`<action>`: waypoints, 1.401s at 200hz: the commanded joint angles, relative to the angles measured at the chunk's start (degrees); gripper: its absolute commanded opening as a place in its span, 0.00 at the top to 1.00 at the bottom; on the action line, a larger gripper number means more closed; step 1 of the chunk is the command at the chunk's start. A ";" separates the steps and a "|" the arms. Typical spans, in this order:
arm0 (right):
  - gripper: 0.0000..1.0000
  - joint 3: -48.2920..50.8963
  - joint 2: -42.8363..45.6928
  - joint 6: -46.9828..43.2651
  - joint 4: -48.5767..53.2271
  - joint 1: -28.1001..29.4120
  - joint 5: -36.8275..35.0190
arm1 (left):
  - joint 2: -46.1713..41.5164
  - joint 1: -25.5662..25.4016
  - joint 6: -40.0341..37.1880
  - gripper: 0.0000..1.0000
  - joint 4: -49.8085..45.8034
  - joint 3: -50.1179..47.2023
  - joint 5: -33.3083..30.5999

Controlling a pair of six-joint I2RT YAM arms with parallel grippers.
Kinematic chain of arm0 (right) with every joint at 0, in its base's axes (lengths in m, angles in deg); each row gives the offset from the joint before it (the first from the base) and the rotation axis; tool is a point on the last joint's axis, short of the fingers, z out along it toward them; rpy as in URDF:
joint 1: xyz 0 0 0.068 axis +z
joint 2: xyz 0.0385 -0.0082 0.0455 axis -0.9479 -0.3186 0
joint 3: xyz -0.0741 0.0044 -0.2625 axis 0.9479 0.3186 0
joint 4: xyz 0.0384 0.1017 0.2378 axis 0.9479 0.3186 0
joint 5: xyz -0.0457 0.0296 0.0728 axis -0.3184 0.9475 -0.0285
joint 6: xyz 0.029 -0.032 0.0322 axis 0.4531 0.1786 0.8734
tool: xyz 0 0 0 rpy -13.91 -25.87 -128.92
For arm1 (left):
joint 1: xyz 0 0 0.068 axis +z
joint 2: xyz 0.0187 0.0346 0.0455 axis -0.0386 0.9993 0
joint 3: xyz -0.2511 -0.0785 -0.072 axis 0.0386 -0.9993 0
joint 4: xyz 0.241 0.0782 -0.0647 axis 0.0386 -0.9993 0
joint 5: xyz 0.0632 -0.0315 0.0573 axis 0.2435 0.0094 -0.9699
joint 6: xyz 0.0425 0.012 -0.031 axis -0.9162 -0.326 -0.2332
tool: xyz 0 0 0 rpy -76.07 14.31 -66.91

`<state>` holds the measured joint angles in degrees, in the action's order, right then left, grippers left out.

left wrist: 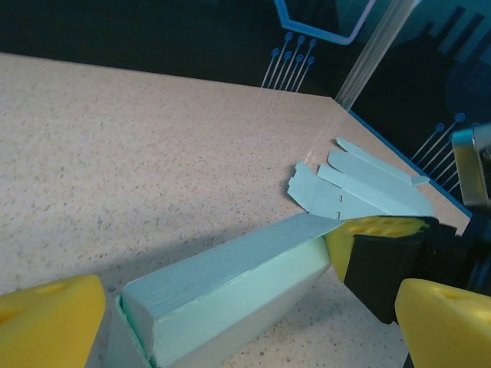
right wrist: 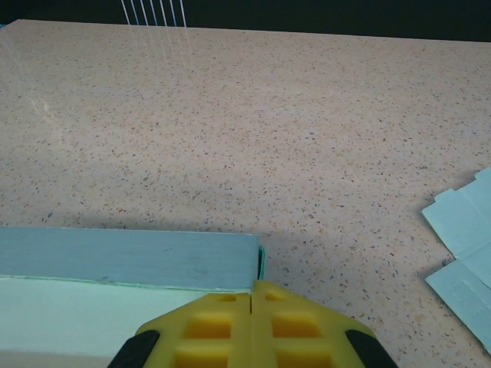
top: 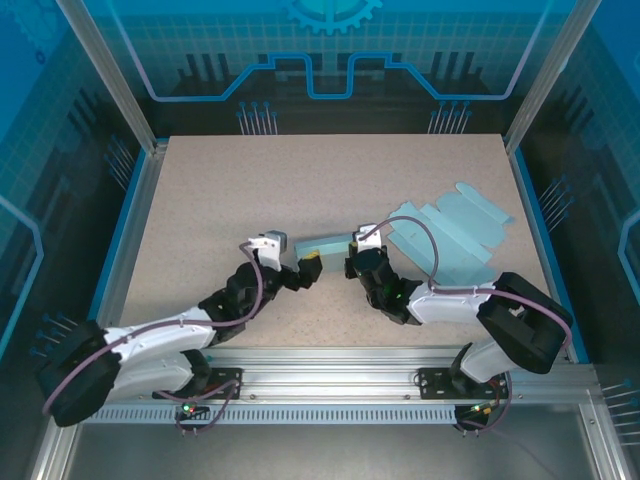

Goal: Fold the paper box

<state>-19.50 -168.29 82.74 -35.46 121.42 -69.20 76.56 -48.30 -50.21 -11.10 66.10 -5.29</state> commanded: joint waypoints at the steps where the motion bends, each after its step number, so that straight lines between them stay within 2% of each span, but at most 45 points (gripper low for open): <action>1: 1.00 0.11 -1.01 1.07 3.24 1.21 1.07 | -2.96 0.21 7.98 0.01 -18.17 6.33 -3.46; 30: 1.00 -0.09 -0.58 0.79 4.54 1.26 0.72 | -2.15 3.24 13.56 0.01 -27.33 11.24 1.05; 57: 1.00 0.17 0.11 0.70 5.07 1.42 0.49 | 0.80 7.29 17.01 0.01 -28.92 12.89 7.83; 112: 1.00 -0.25 0.58 0.67 6.72 2.11 -0.44 | 6.84 10.81 20.98 0.11 -24.01 11.69 14.00; 169: 1.00 -0.87 0.81 0.45 8.39 2.47 -1.29 | 10.78 13.61 23.27 0.17 -18.06 9.14 18.42; 230: 1.00 -1.63 0.64 0.50 10.32 2.82 -1.60 | 12.42 13.68 25.26 0.28 -14.50 5.40 20.31; 280: 0.83 -3.24 1.57 0.39 13.86 3.79 -1.62 | 16.24 13.71 27.48 0.37 -4.78 -0.68 20.25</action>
<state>-21.80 -167.42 82.81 -27.96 123.39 -71.19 89.41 -34.99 -23.74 -16.94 69.22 14.40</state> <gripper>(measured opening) 0.139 0.650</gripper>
